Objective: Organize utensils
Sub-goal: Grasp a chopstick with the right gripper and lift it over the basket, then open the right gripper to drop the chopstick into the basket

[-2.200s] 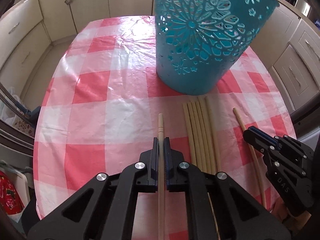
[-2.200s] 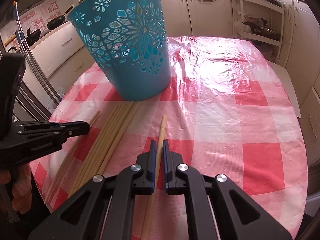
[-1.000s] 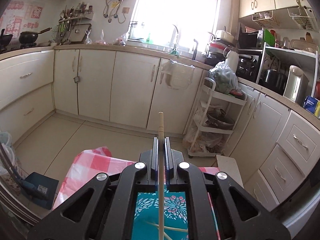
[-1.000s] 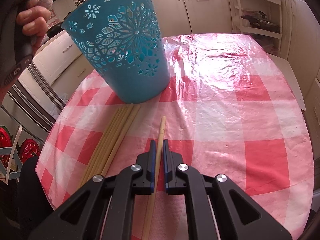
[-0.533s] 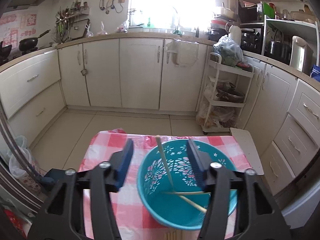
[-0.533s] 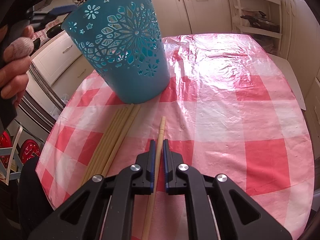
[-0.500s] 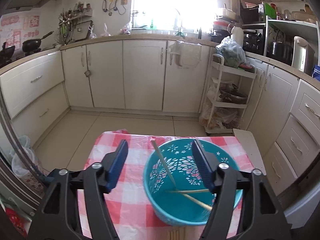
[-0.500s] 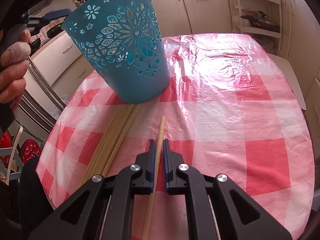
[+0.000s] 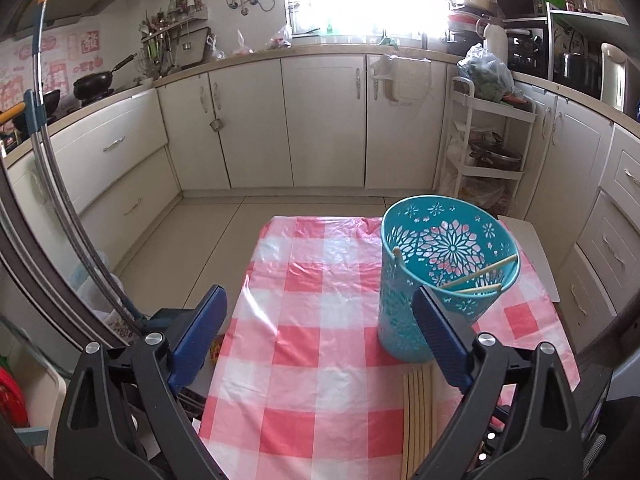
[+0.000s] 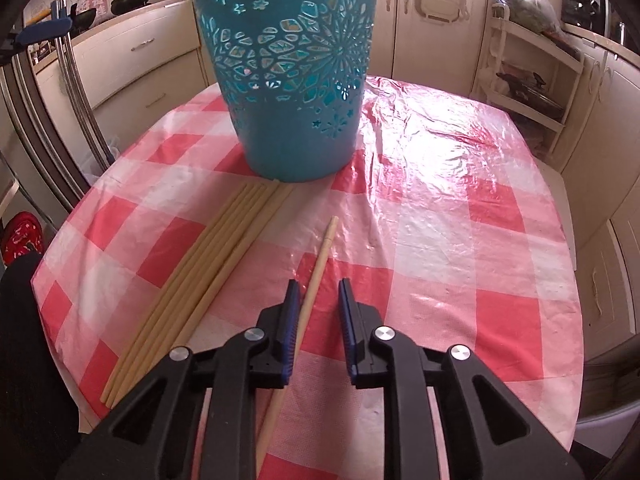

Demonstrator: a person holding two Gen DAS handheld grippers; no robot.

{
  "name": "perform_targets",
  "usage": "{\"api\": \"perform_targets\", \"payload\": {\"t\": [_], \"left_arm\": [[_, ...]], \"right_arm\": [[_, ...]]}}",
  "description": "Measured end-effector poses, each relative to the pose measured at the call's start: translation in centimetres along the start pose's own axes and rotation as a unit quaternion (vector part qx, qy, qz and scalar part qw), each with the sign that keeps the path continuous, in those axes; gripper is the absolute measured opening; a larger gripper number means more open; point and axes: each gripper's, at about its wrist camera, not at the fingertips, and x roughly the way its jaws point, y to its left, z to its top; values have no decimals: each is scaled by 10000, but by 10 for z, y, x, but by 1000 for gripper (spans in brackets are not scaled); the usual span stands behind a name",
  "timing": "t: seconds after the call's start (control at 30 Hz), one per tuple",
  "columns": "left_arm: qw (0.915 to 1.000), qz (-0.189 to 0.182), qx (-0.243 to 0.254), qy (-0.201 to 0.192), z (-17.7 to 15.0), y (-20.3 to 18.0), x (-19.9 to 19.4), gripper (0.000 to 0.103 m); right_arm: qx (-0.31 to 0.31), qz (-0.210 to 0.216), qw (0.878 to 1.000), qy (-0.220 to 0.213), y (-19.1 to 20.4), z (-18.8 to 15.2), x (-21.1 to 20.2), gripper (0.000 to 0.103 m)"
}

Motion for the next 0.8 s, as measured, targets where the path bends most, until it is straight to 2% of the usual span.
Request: {"api": "perform_targets", "payload": {"t": [0.1, 0.2, 0.23, 0.27, 0.3, 0.4, 0.57, 0.67, 0.8], "left_arm": [[9999, -20, 16, 102, -7, 4, -3, 90], [9998, -33, 61, 169, -13, 5, -4, 91], [9998, -37, 66, 204, -15, 5, -4, 91], [9997, -42, 66, 248, -16, 4, -3, 91], [9995, -58, 57, 299, -18, 5, -3, 91], [9992, -103, -6, 387, -25, 11, -4, 92], [9969, -130, -161, 753, -45, 23, 8, 92], [9952, -137, -274, 927, -58, 29, 13, 92], [9935, -165, -372, 1067, -69, 33, 15, 92]], "right_arm": [[113, -39, 9998, 134, -4, -3, -4, 20], [-256, -274, 9993, 63, 5, -10, -7, 20], [-278, -229, 9993, 78, 4, -9, -7, 17], [-191, -158, 9996, 119, 1, -8, -6, 9], [-15, -83, 9998, 162, -4, -6, -7, 7], [723, 570, 9957, 130, -28, -7, -16, 6], [1681, 1696, 9704, -368, -59, -1, -53, 6], [1957, 2195, 9517, -884, -71, 18, -84, 6], [1852, 2467, 9350, -1750, -69, 68, -128, 6]]}}
